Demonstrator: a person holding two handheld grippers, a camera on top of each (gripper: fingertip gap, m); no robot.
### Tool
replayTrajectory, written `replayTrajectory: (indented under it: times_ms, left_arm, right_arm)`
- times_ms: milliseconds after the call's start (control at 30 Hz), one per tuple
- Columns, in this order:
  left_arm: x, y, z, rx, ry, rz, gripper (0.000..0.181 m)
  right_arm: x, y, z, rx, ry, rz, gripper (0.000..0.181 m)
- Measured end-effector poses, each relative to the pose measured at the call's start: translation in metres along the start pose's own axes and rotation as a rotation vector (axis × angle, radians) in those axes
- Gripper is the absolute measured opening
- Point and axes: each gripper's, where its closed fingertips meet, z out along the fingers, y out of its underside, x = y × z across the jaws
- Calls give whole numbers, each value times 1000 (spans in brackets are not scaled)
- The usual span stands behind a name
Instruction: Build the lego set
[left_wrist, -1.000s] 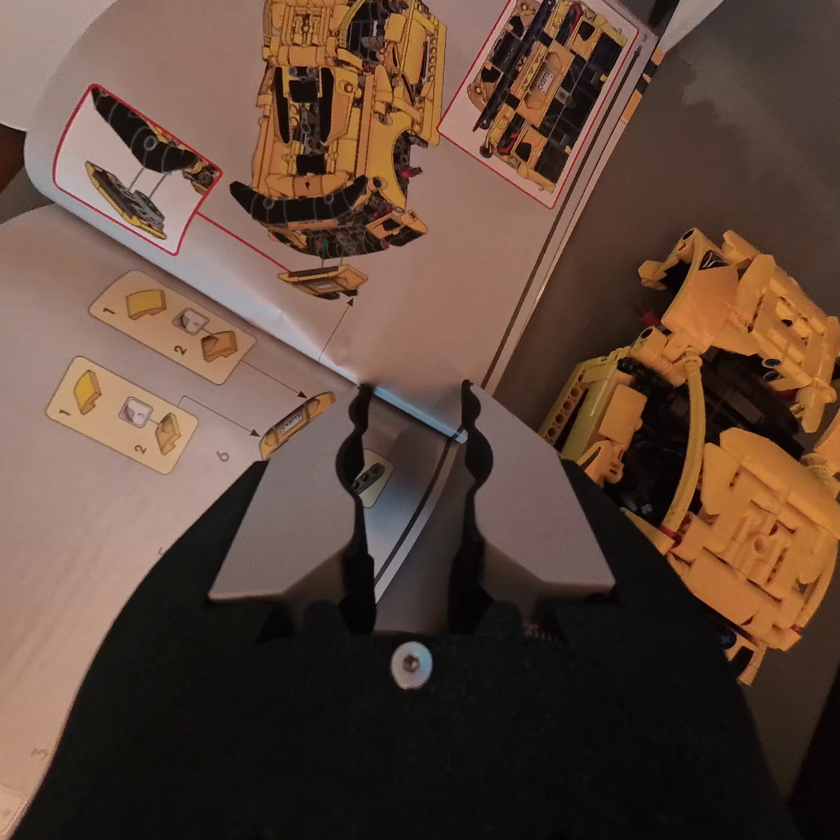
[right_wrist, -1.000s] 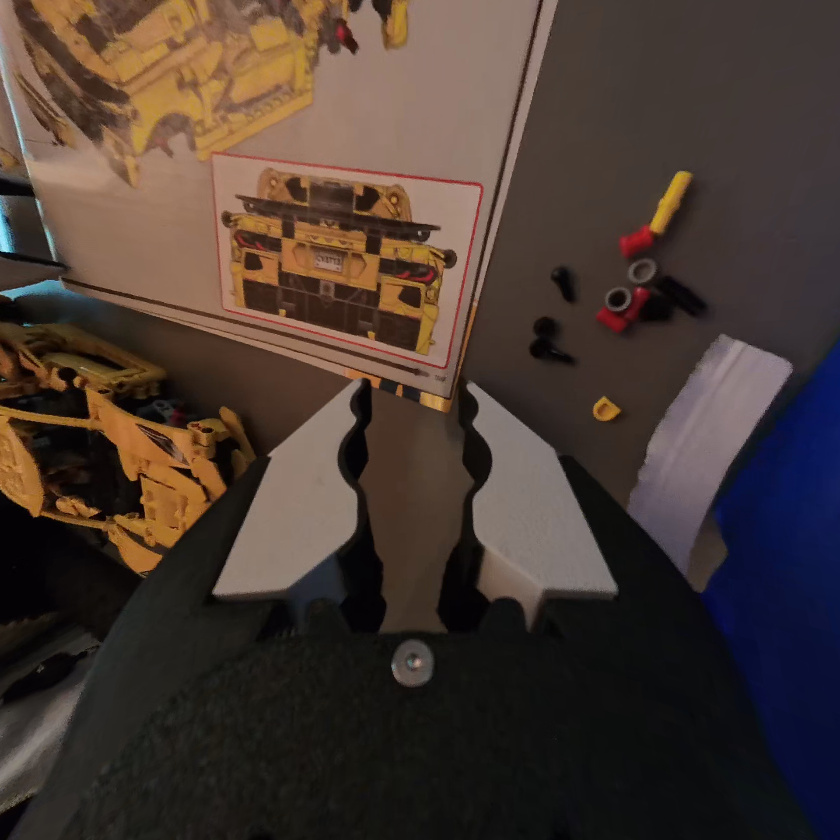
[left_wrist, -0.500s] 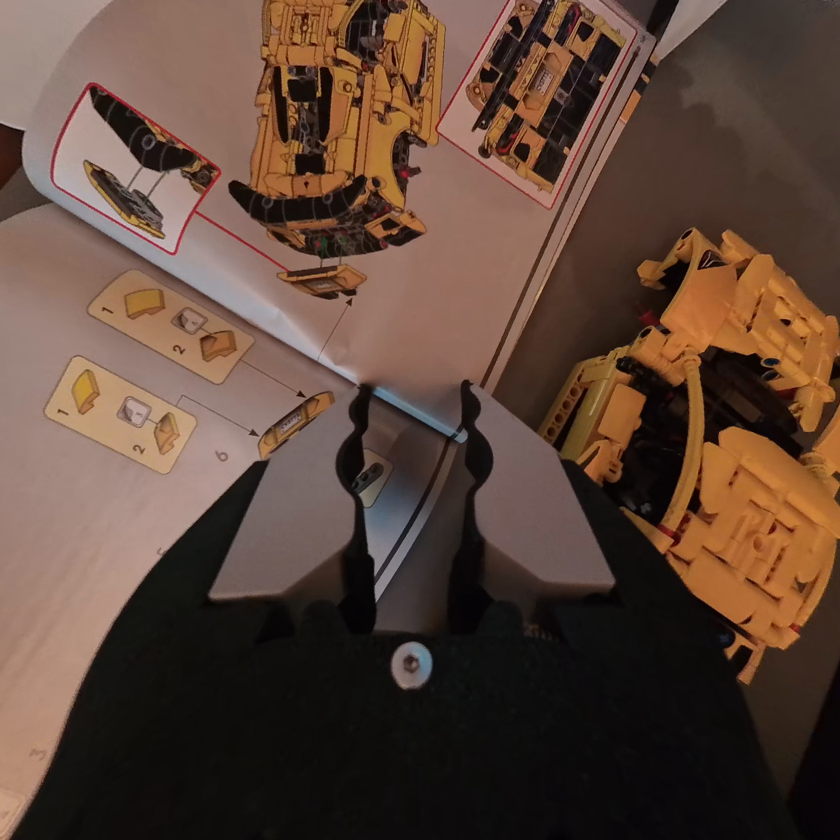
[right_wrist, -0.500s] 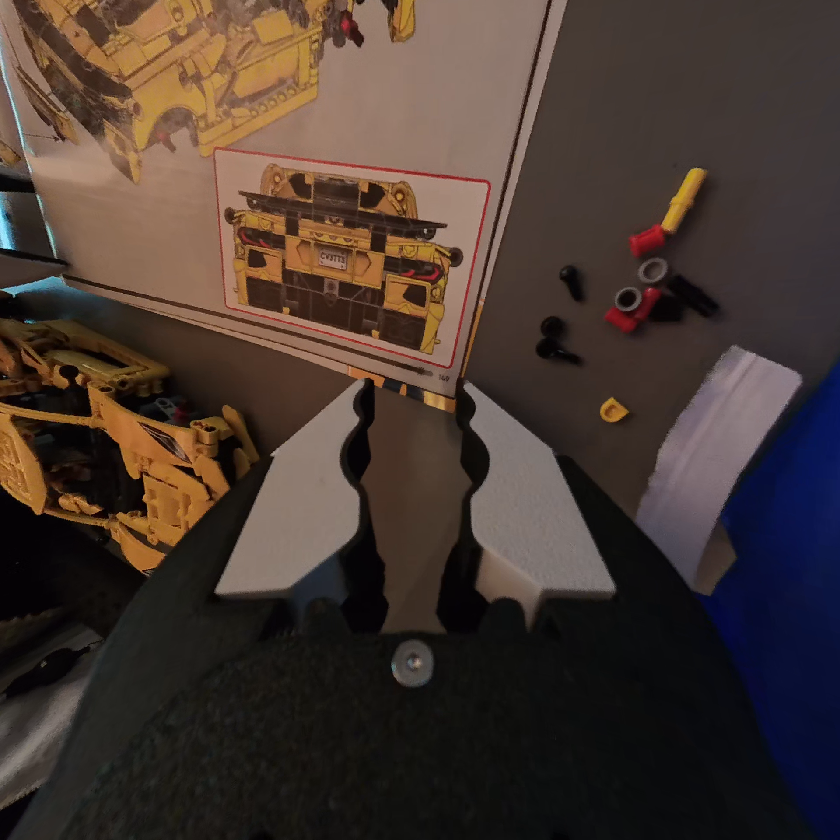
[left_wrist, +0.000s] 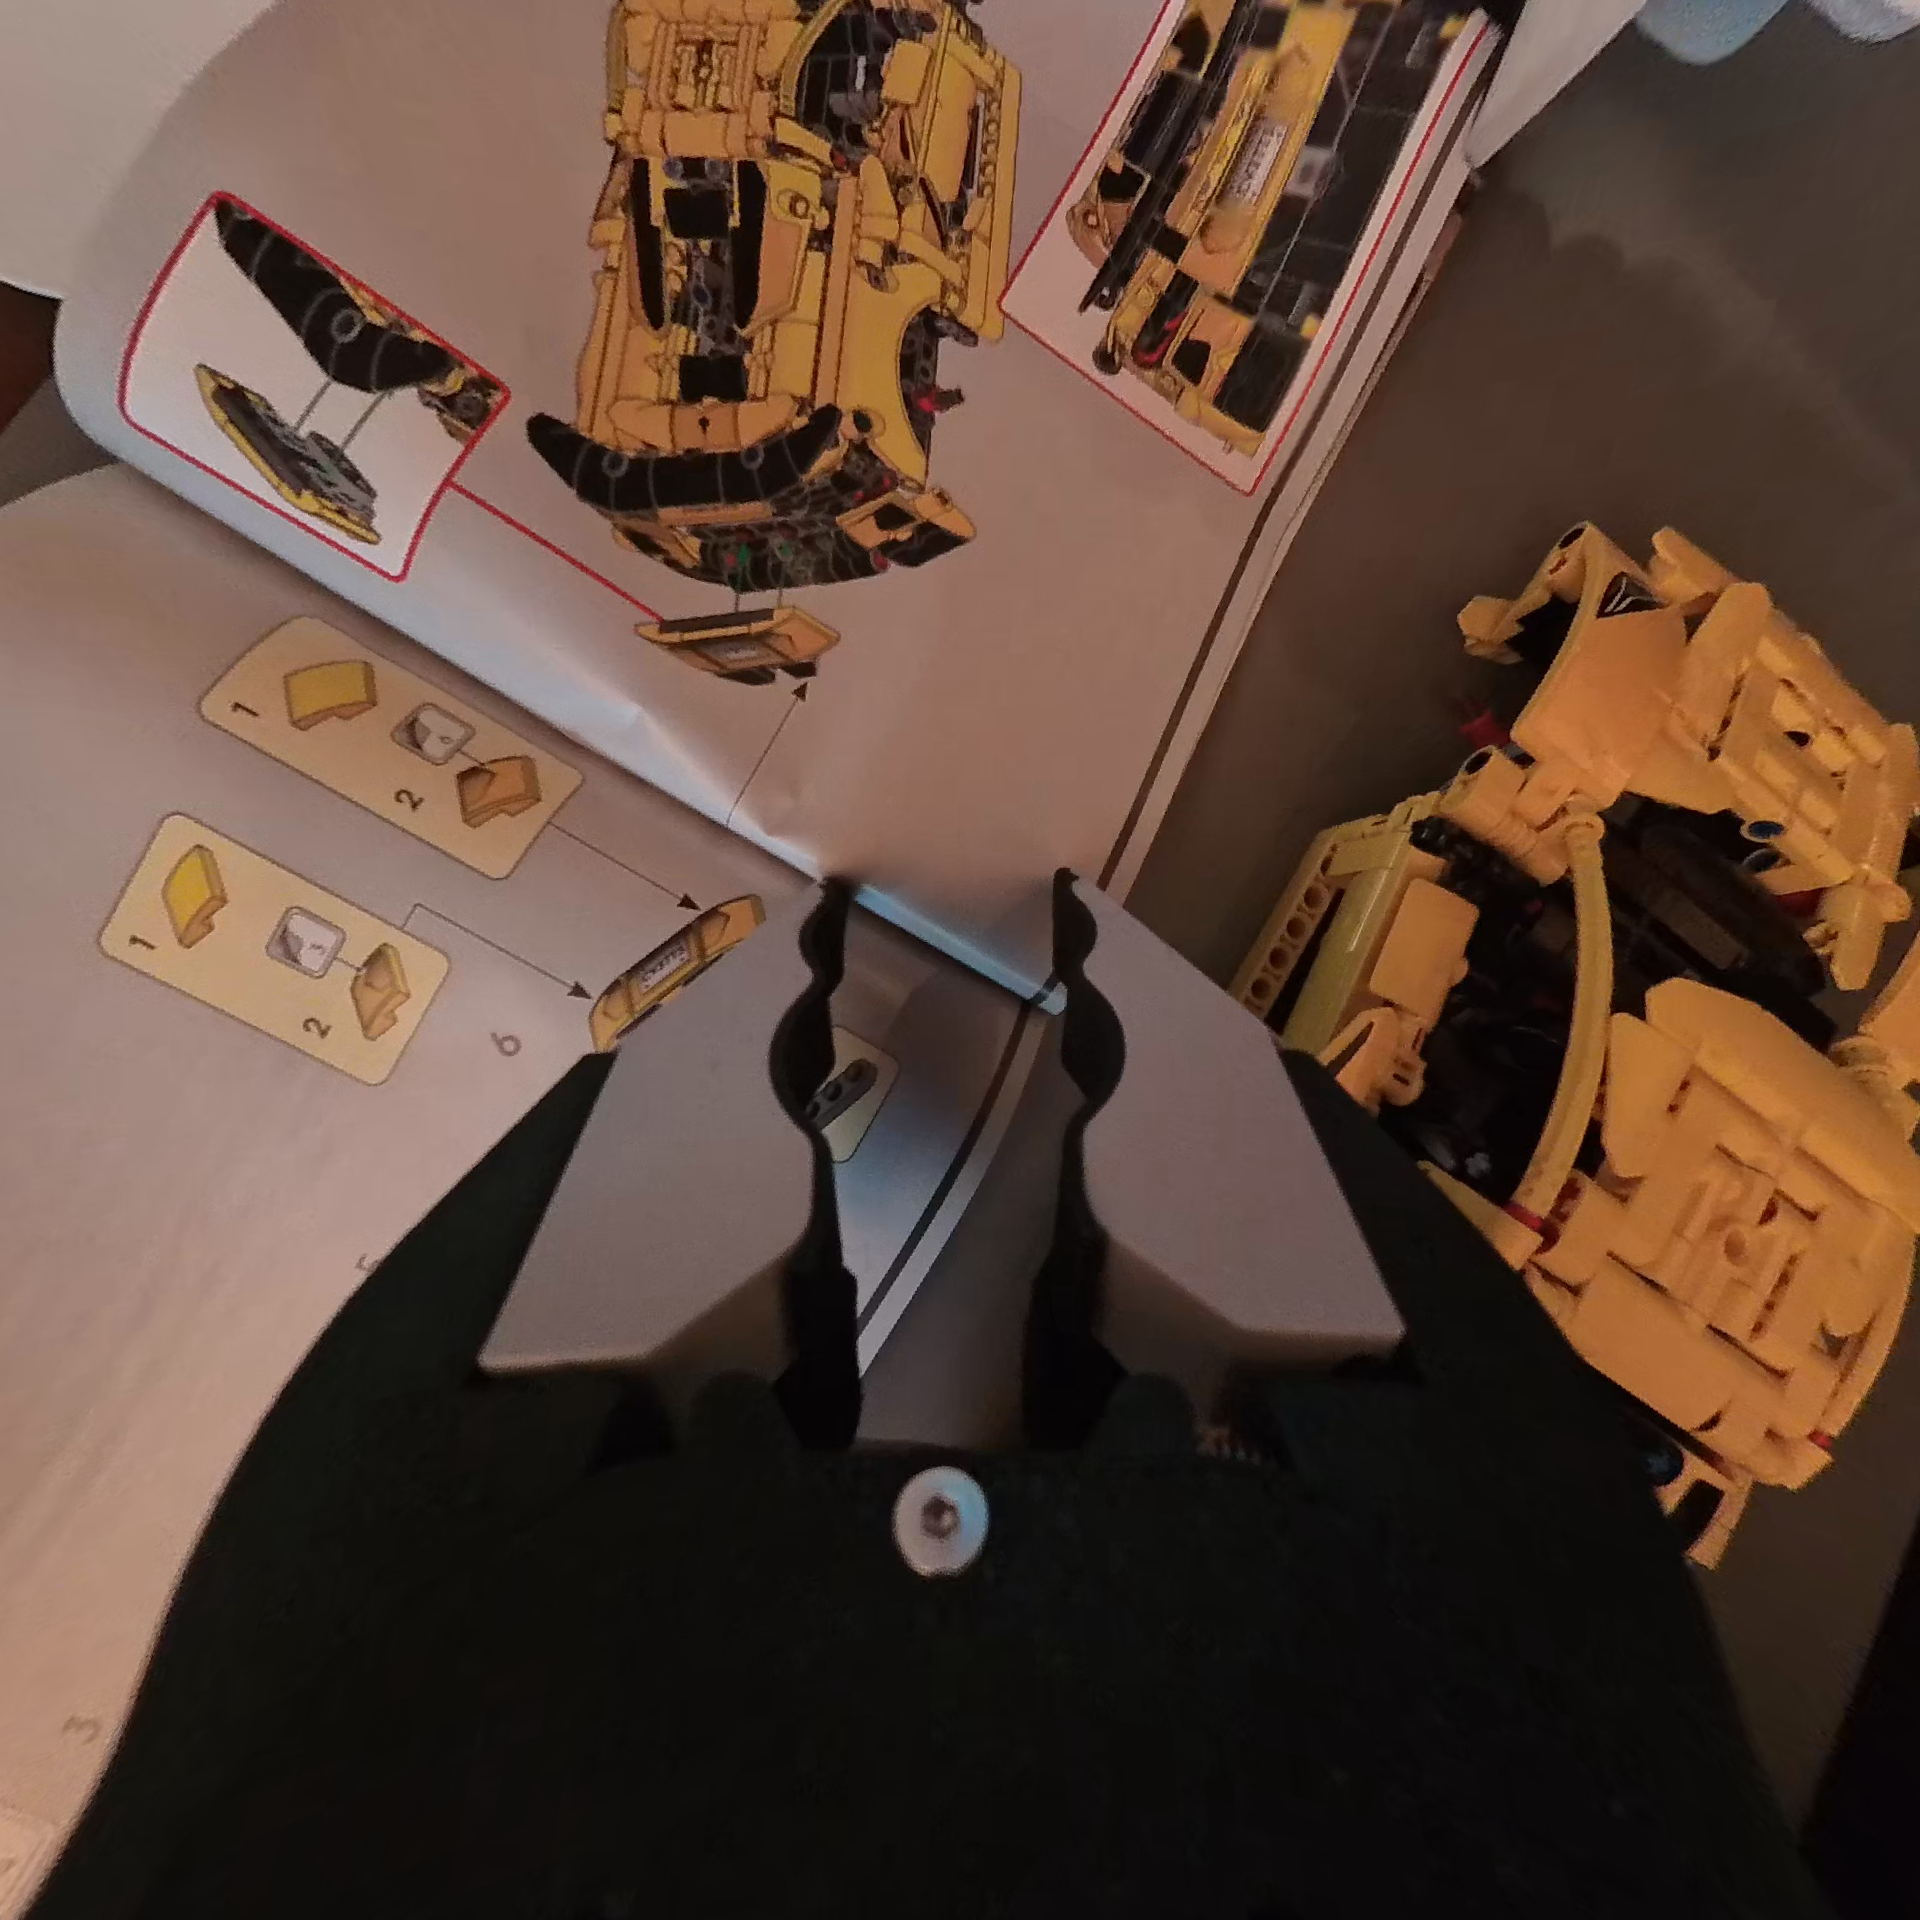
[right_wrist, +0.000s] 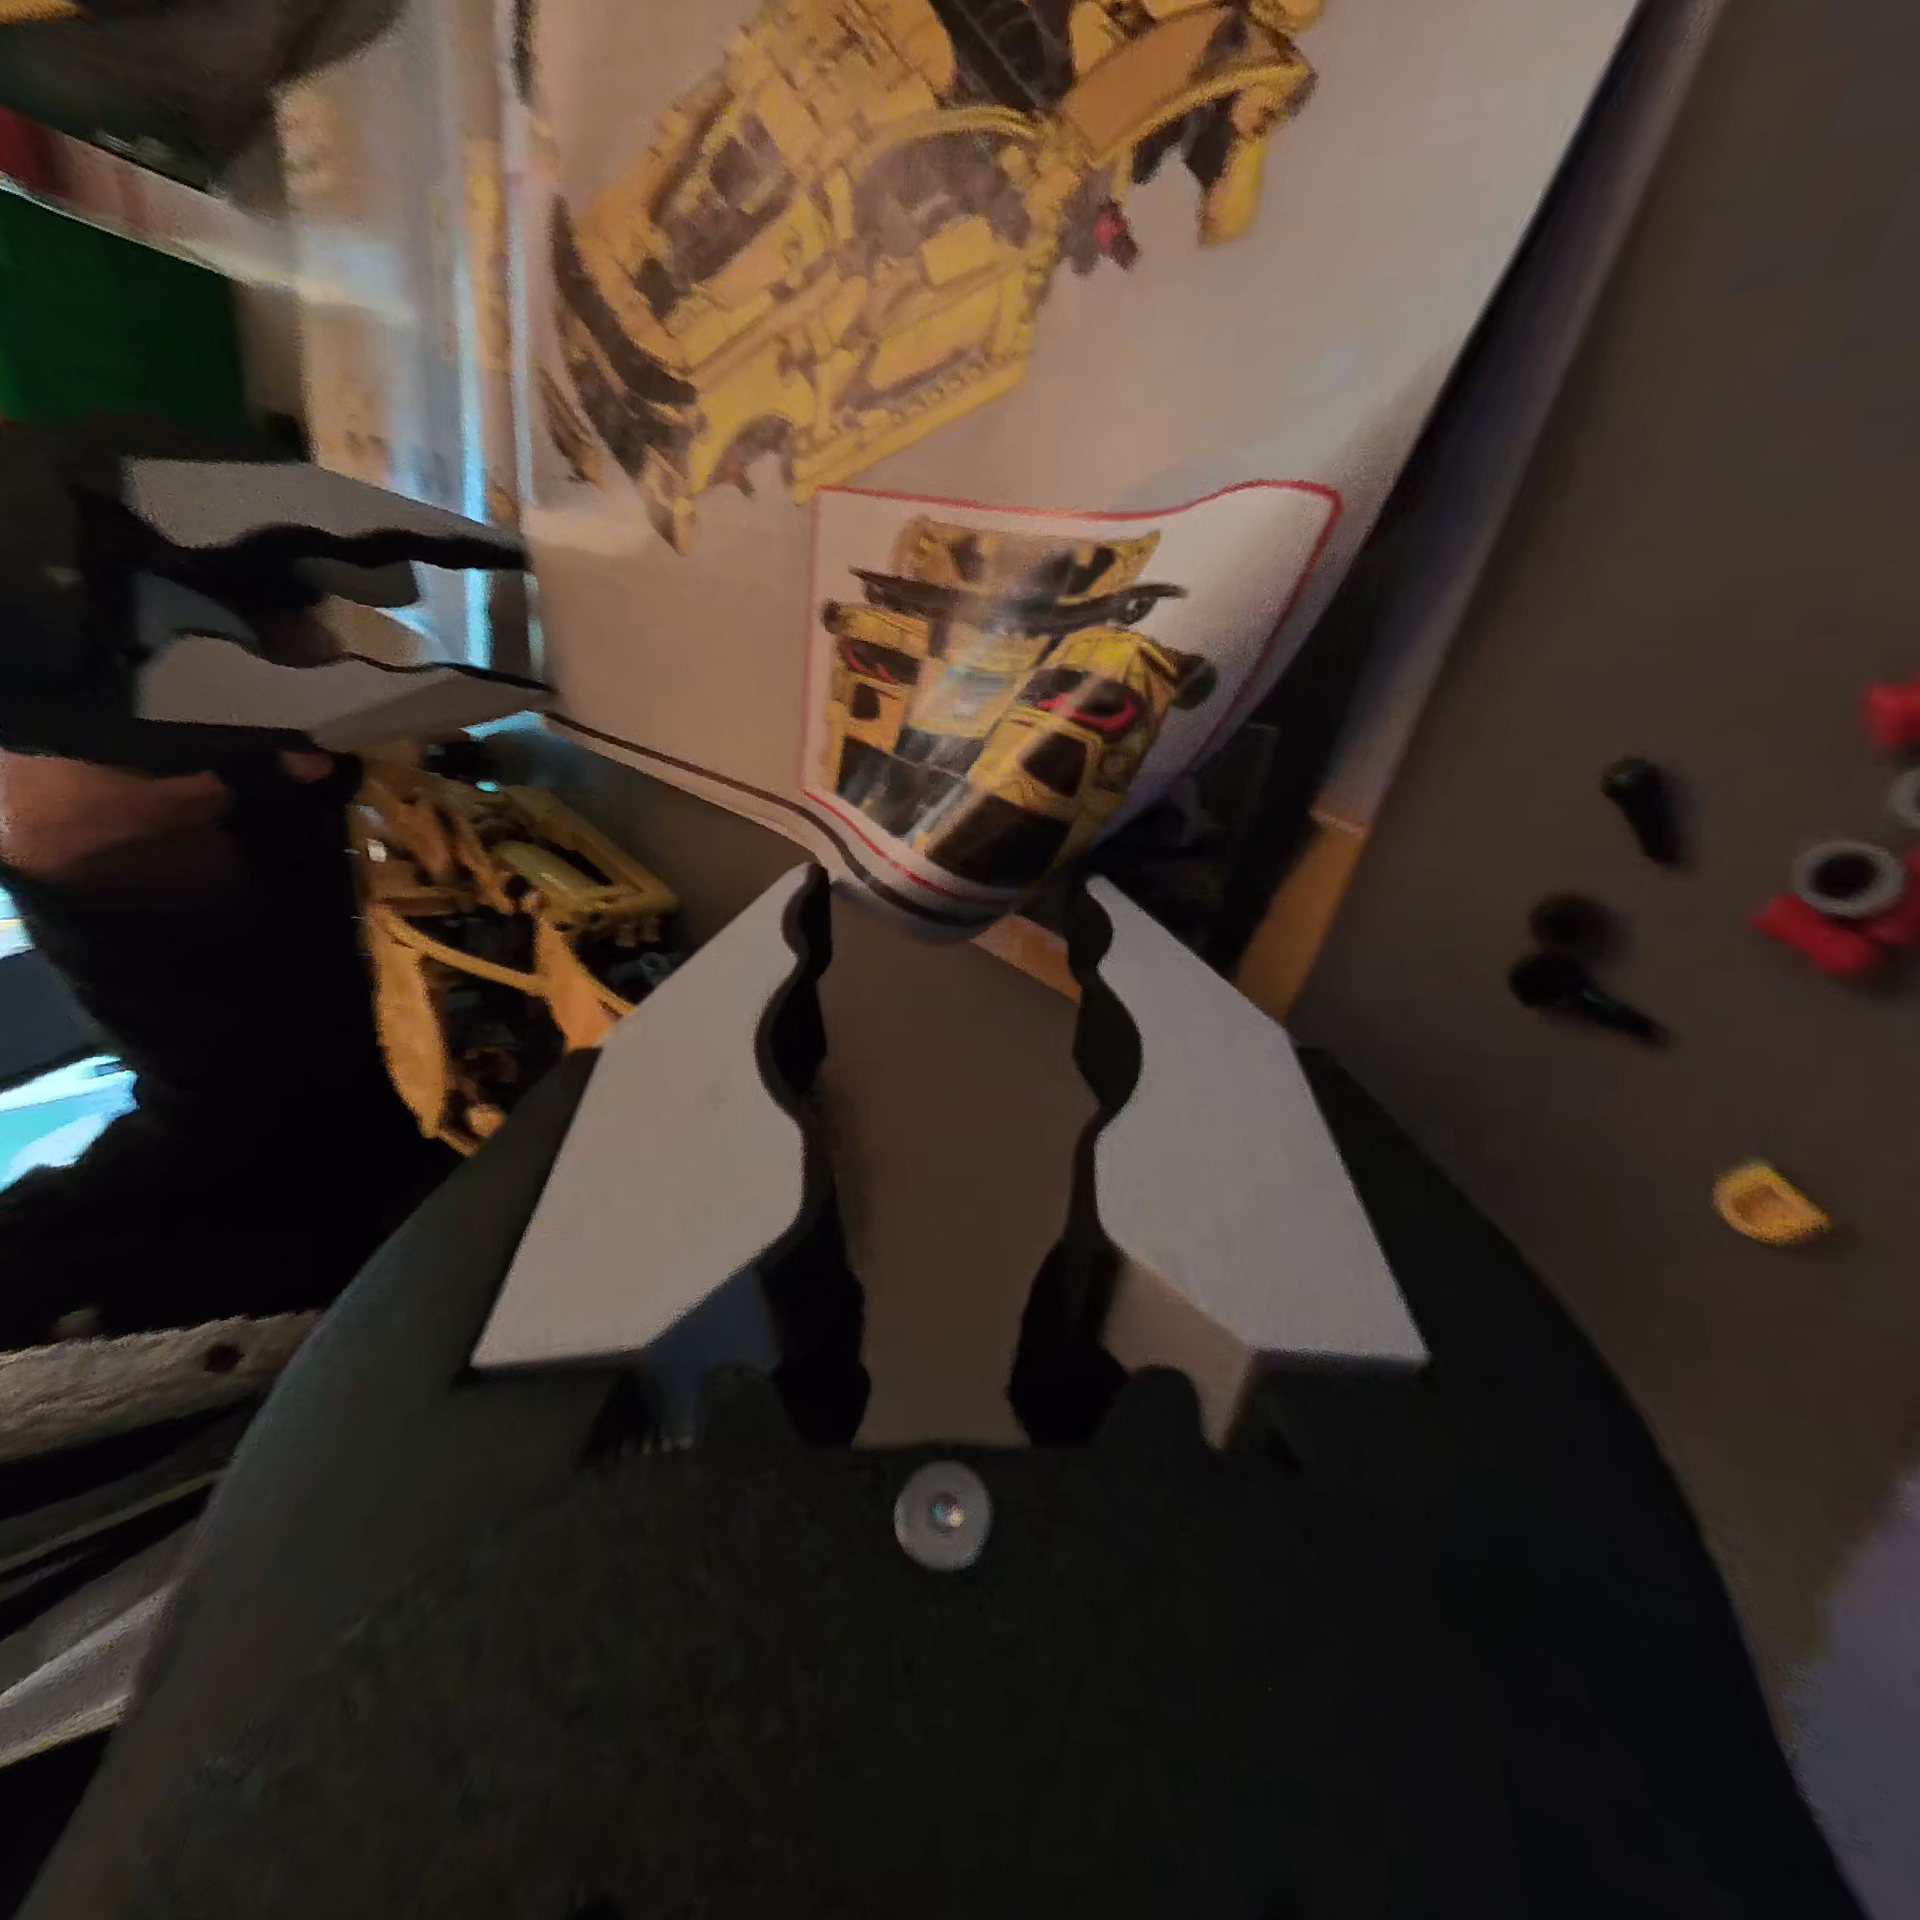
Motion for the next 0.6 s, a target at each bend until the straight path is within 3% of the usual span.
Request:
replayTrajectory:
  times_ms: [133,267,367,500,600]
  left_arm:
    - [0,0,0,0,4,-1,40]
    - [0,0,0,-1,3,-1,40]
    - [0,1,0,-2,0,1,40]
    - [0,1,-1,1,5,-4,40]
    - [1,1,-1,3,9,-8,40]
  right_arm:
    - [-25,-16,1,87,-170,18,46]
    - [-25,-29,-6,178,-164,26,46]
    - [-33,-41,-13,261,-240,39,47]
    - [-36,-51,-9,322,-289,80,75]
    - [-32,-48,3,293,-256,86,82]
